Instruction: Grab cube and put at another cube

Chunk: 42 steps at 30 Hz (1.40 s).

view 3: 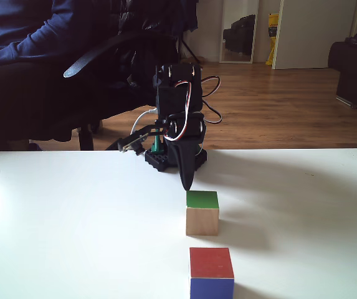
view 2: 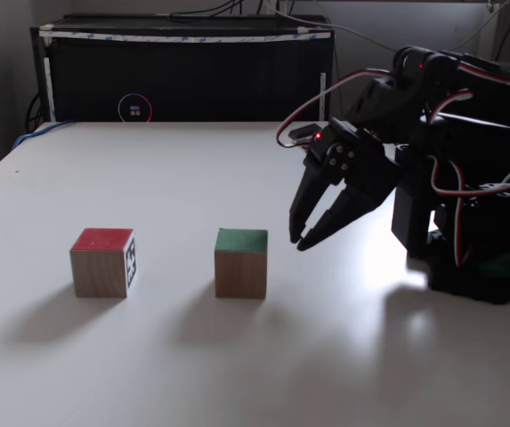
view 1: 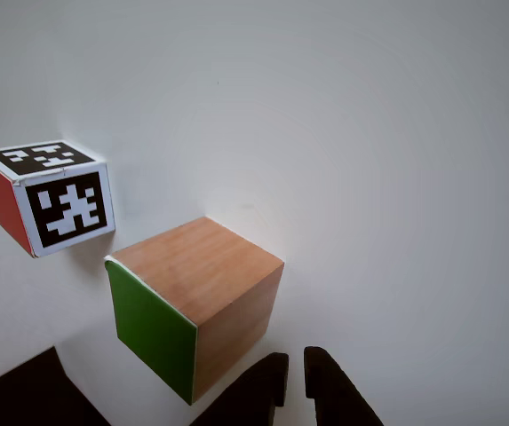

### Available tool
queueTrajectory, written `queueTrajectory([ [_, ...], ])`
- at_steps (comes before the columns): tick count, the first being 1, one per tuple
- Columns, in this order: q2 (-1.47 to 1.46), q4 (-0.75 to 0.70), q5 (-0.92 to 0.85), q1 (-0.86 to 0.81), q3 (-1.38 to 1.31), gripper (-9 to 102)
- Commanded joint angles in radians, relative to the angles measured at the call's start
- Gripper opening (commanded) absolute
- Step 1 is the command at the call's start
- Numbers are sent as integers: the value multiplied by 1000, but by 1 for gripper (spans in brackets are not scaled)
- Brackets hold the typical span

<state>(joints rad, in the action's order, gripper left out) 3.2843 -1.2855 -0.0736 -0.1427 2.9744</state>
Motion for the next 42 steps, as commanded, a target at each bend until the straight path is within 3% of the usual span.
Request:
queueTrajectory([
  [1, 5, -5, 5, -2, -6, 0],
  [22, 5, 3, 29, -11, -6, 4],
  [27, 0, -26, 48, 41, -107, 5],
  [35, -322, -12, 135, 173, -374, 13],
  [42, -581, -40, 170, 201, -604, 28],
])
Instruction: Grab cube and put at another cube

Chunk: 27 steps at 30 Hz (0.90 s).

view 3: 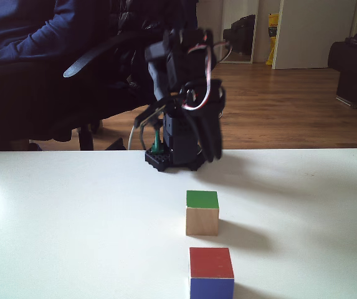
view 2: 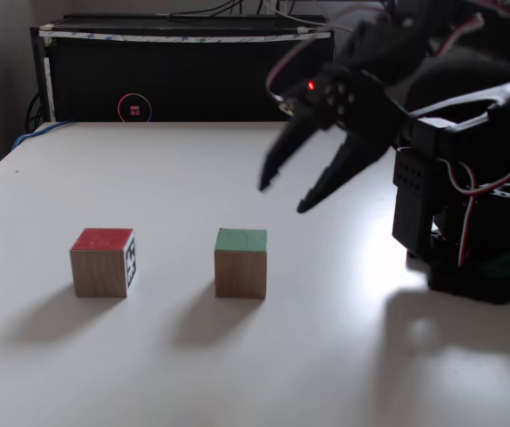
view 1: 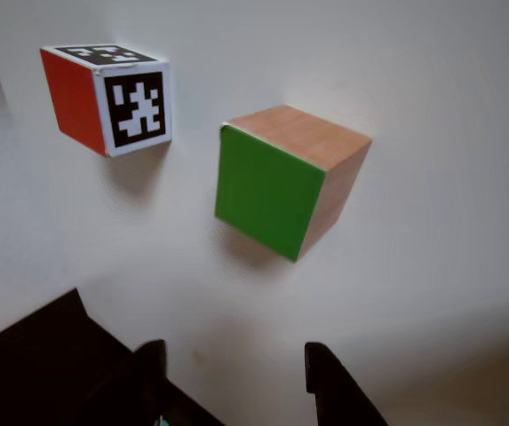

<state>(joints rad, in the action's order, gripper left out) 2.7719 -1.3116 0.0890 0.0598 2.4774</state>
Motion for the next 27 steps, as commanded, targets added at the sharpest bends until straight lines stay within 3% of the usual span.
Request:
queueTrajectory([
  [1, -100, -23, 17, -8, -137, 29],
  [6, -305, -126, 80, -51, -290, 38],
  [12, -588, -236, 132, -95, -439, 40],
  [27, -900, -216, 126, -129, -543, 41],
])
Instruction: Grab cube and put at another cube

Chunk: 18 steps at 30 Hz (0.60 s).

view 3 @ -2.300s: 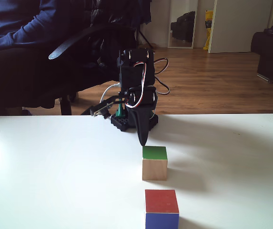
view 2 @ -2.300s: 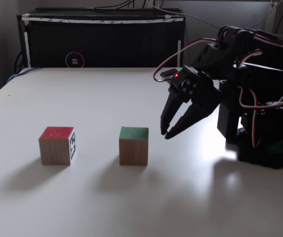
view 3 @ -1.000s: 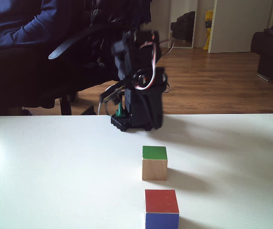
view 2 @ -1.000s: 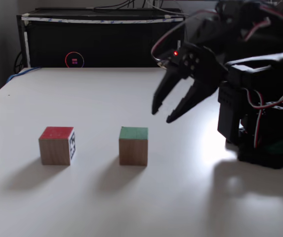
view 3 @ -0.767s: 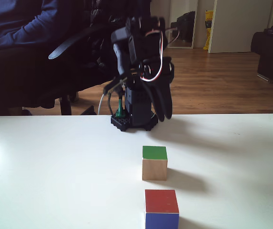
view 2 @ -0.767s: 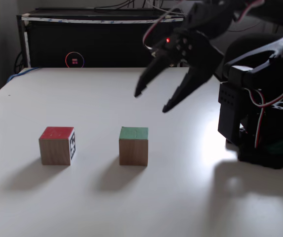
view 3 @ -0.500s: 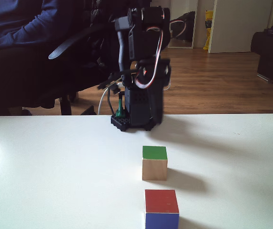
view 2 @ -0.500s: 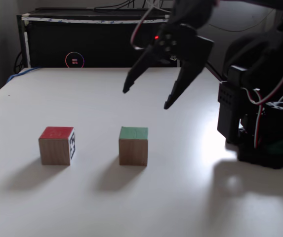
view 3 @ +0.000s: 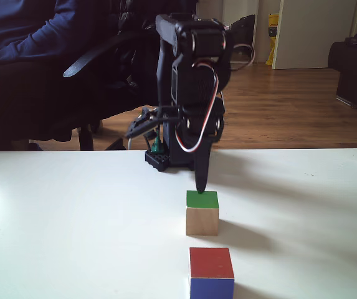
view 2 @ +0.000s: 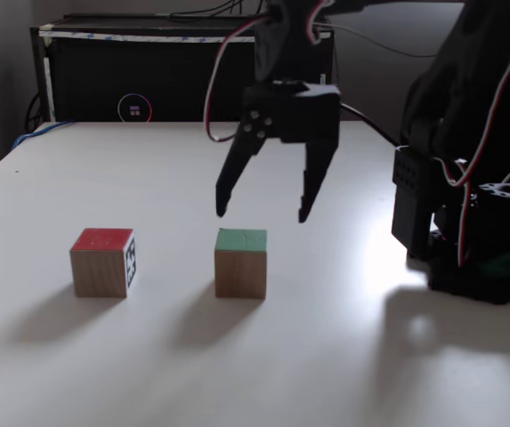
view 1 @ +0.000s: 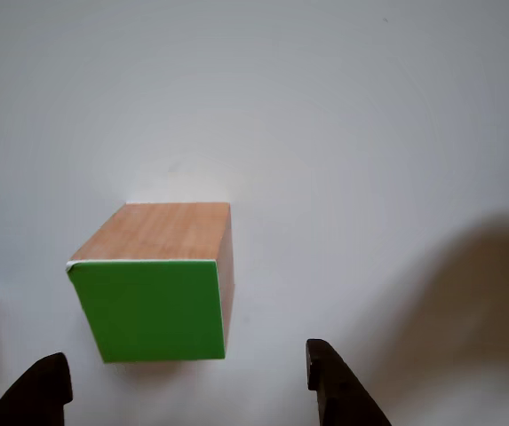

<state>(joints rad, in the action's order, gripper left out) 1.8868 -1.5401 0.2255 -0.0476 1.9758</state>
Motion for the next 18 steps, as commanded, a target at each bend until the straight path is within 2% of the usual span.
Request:
queueTrajectory([
  [1, -25, 21, -14, -25, -41, 41],
  [18, -259, 158, -26, -37, -69, 42],
])
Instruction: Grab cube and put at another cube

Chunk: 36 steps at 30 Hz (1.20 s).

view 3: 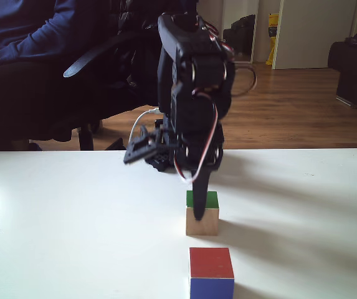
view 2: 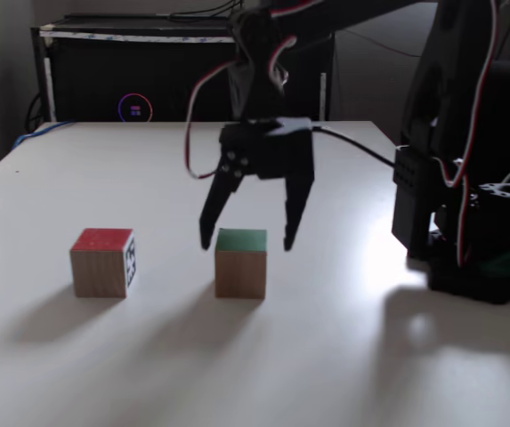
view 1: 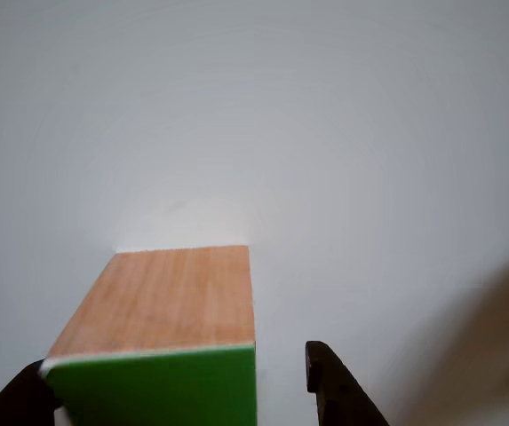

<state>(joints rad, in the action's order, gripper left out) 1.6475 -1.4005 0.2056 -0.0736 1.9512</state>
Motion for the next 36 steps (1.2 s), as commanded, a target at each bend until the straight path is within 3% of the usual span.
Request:
queueTrajectory([
  [1, -37, 23, -6, -12, -51, 42],
  [8, -110, 63, -3, -12, -60, 41],
  [19, -95, 81, -3, -38, -100, 19],
  [26, 2, 75, 8, -51, -110, 15],
  [36, 91, -123, 78, 38, -362, 15],
])
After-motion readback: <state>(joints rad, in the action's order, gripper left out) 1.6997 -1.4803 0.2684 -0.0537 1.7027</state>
